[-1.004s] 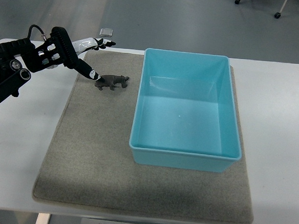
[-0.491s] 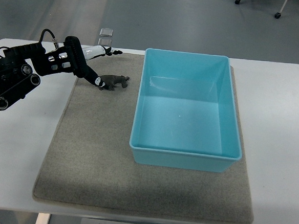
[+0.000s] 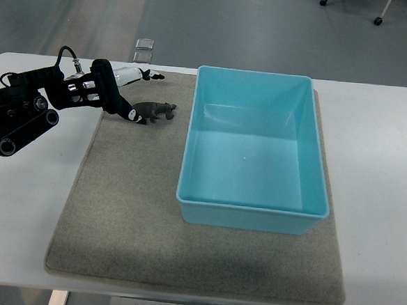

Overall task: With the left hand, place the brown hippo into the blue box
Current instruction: 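Close the left hand fingers around the brown hippo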

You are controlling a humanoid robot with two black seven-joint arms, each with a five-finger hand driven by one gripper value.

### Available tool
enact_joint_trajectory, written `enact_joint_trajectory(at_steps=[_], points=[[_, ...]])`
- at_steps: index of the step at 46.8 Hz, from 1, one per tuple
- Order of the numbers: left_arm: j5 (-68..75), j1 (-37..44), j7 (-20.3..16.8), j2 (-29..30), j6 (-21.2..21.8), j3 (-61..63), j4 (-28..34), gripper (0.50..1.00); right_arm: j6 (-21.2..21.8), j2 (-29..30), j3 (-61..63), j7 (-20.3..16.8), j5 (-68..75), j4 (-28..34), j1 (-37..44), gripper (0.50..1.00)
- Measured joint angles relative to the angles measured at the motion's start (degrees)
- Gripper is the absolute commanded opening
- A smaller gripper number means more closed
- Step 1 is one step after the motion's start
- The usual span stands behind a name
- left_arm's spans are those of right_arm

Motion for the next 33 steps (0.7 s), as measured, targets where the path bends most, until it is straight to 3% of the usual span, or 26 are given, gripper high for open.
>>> enact_joint_trajectory(at_steps=[7,33], points=[[0.0,0.0,0.0,-0.1,0.0,0.0,0.2,0.864,0.0,0.0,0.0,0.0,0.0,0.0,0.0,0.936],[0.0,0.0,0.2,-0.9,0.1,0.0,0.3,0.795,0.0,0.0,0.0,0.0,0.0,0.0,0.0,0.936]])
